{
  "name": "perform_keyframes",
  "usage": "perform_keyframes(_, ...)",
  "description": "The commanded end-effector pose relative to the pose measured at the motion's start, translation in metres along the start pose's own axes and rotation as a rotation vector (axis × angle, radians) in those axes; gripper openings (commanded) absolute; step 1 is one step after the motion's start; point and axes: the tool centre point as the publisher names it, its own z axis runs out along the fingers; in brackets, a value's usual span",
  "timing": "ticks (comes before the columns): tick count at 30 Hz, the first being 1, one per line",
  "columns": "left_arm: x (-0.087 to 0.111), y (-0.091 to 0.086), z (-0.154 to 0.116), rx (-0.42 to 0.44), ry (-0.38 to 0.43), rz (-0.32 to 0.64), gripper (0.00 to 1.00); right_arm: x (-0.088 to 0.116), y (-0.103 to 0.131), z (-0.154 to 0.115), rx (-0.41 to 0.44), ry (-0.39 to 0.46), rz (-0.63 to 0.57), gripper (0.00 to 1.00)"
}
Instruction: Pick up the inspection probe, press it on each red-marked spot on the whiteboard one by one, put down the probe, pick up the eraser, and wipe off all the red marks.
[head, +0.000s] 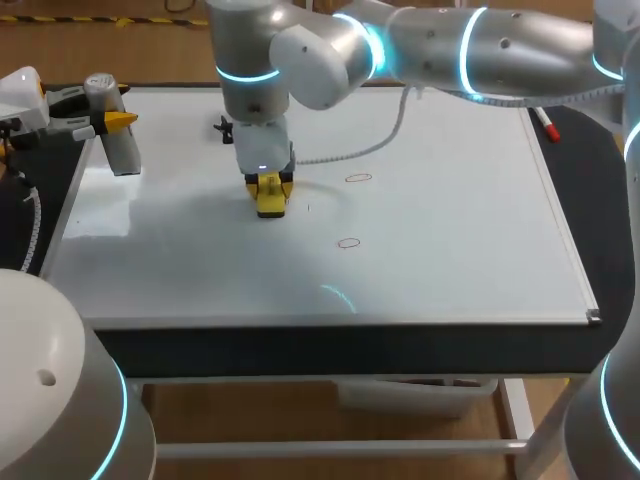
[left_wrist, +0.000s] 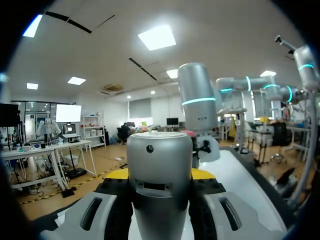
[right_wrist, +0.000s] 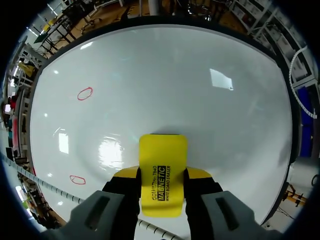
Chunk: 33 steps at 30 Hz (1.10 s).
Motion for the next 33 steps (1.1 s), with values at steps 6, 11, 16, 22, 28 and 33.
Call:
perform_keyframes(6, 0.001, -0.001, 0.001, 0.0, -0.003, 0.002, 0.0, 0.032, 0.002, 0.002, 0.014, -0.013, 0.032, 0.0)
perform_keyframes(11, 0.001, -0.001, 0.001, 0.0, -0.003, 0.002, 0.0, 0.043, 0.0, 0.001, 0.018, -0.013, 0.053, 0.0)
perform_keyframes(16, 0.001, -0.001, 0.001, 0.0, -0.003, 0.002, 0.0, 0.048, 0.0, -0.002, 0.024, -0.013, 0.061, 0.0)
perform_keyframes(22, 0.001, -0.001, 0.001, 0.0, -0.003, 0.002, 0.0, 0.05, -0.002, -0.01, 0.022, -0.014, 0.044, 0.0)
perform_keyframes(28, 0.001, -0.001, 0.001, 0.0, -0.003, 0.002, 0.0, 0.061, -0.009, -0.027, 0.027, -0.009, 0.003, 0.0)
perform_keyframes(33, 0.001, -0.001, 0.001, 0.0, -0.003, 0.002, 0.0, 0.079, -0.016, -0.04, 0.051, -0.018, 0.023, 0.0)
